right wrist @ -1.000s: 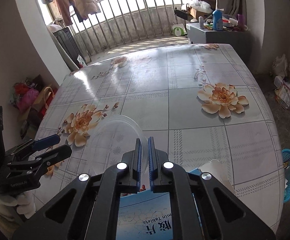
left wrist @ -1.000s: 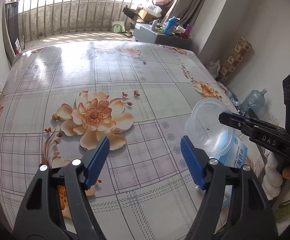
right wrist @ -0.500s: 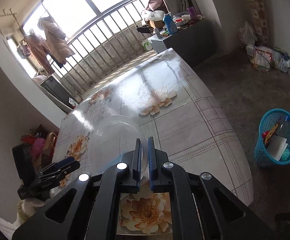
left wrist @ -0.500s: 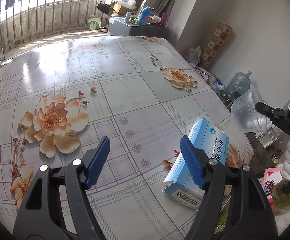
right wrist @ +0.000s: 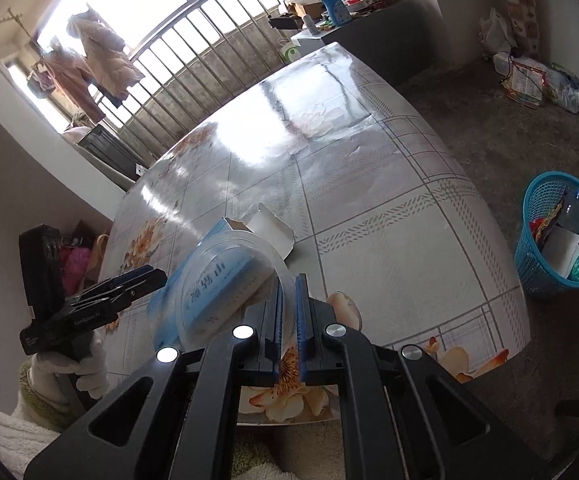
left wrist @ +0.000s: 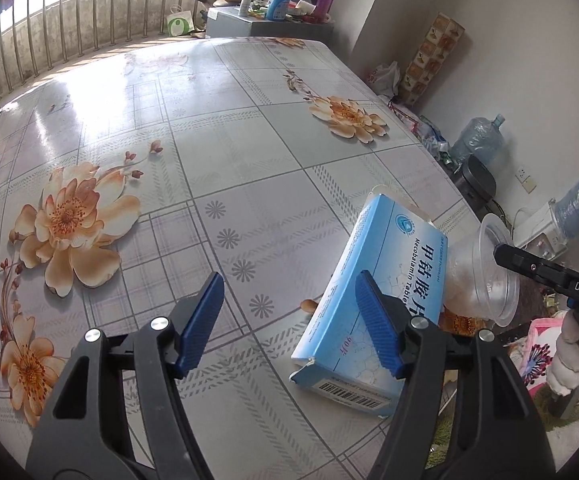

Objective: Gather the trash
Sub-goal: 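Grasp the clear plastic lid with the right tool while the left approaches the blue box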

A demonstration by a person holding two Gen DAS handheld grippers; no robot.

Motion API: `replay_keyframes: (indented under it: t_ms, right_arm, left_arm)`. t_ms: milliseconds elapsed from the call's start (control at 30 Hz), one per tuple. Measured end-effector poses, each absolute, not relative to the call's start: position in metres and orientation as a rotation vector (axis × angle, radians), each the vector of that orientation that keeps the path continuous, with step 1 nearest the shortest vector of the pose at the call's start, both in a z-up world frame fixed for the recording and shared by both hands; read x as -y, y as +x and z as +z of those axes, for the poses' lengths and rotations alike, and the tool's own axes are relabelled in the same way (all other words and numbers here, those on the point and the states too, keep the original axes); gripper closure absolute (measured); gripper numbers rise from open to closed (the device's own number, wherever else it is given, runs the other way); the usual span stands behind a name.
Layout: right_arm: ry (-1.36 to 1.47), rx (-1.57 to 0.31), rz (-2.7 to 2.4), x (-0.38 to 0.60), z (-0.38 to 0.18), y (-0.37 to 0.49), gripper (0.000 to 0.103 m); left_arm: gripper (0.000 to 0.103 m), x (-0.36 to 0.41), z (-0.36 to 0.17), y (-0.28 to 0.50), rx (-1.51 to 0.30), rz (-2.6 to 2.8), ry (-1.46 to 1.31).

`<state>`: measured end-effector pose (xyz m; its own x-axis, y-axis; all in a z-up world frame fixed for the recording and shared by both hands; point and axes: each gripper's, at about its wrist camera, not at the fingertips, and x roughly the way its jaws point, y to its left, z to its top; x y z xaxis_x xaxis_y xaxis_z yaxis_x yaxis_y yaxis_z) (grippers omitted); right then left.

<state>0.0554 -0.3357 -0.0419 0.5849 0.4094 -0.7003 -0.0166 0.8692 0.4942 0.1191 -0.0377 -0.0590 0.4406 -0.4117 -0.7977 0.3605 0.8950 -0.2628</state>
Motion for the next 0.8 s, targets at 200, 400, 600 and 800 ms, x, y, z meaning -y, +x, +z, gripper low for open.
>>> replay_keyframes:
  t_ms: [200,400,600,800]
  right_arm:
    - [0.447,-0.906,0.321,0.313,-0.045,0.087,0.097]
    - [0.484,-0.879,0.283,0.328,-0.044,0.081,0.096]
    - [0.546,-0.86,0.182,0.371,-0.045,0.056,0.096]
    - [0.594,-0.847,0.117,0.393,-0.05,0.039,0.096]
  left_arm:
    - [0.039,0.032,-0.059,0.099,-1.03,-0.486,-0.082]
    - [0.039,0.038,-0.051,0.091,-1.0,-0.506,-0.056]
    - [0.026,0.058,-0.052,0.107,-0.99,-0.525,0.024]
    - [0.026,0.072,-0.064,0.123,-1.075,-0.531,0.01]
